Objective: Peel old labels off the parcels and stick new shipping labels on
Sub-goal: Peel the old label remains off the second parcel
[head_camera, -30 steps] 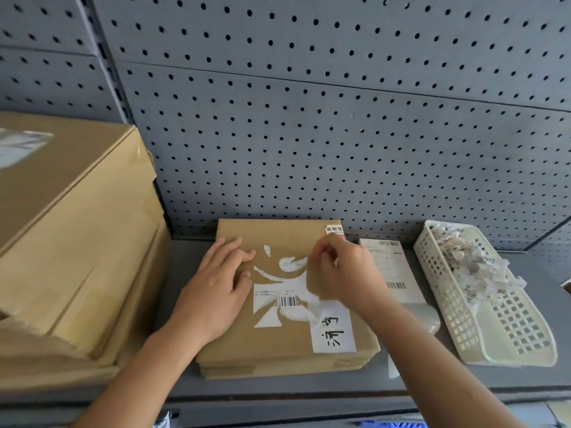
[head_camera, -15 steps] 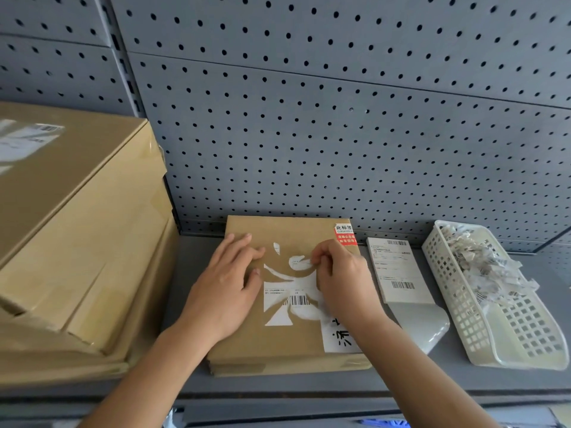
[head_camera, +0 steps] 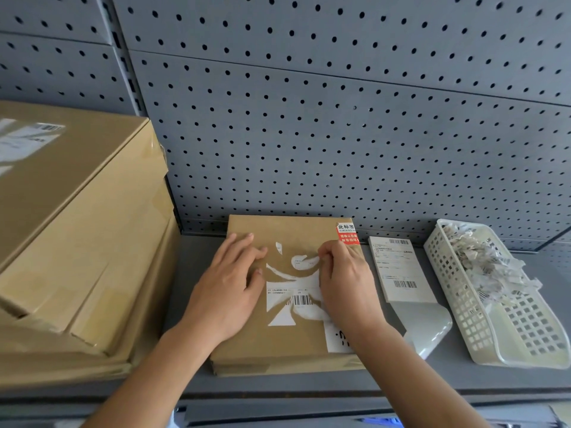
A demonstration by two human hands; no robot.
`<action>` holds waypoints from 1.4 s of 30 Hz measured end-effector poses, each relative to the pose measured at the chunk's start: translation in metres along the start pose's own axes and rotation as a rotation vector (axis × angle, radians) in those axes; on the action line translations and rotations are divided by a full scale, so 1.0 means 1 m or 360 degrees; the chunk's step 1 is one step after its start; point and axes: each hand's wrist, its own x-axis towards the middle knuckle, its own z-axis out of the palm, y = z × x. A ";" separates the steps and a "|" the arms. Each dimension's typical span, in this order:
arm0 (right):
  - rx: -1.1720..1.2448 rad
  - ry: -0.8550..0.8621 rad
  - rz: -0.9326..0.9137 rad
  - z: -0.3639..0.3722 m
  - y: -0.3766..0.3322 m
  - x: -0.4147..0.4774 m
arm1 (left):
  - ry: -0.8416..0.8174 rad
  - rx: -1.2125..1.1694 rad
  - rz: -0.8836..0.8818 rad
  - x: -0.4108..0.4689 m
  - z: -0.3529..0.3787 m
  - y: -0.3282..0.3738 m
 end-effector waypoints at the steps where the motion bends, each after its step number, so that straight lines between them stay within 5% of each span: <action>1: -0.0011 -0.0006 -0.0003 0.000 0.000 0.000 | 0.0001 0.0001 -0.0002 0.000 0.000 0.000; 8: 0.0253 0.0061 0.0053 -0.005 0.002 0.000 | 0.0017 0.0011 0.0005 0.001 0.000 0.001; 23: 0.0064 0.0013 -0.0004 -0.003 -0.002 -0.001 | 0.0027 0.0014 0.0013 0.001 0.000 0.001; 31: 0.0387 0.0030 0.0172 -0.012 -0.003 0.002 | 0.0019 0.0014 0.0009 0.000 0.000 0.002; 42: 0.0288 0.0041 0.0104 -0.007 0.000 0.001 | 0.0028 -0.0001 0.0010 0.001 0.000 0.002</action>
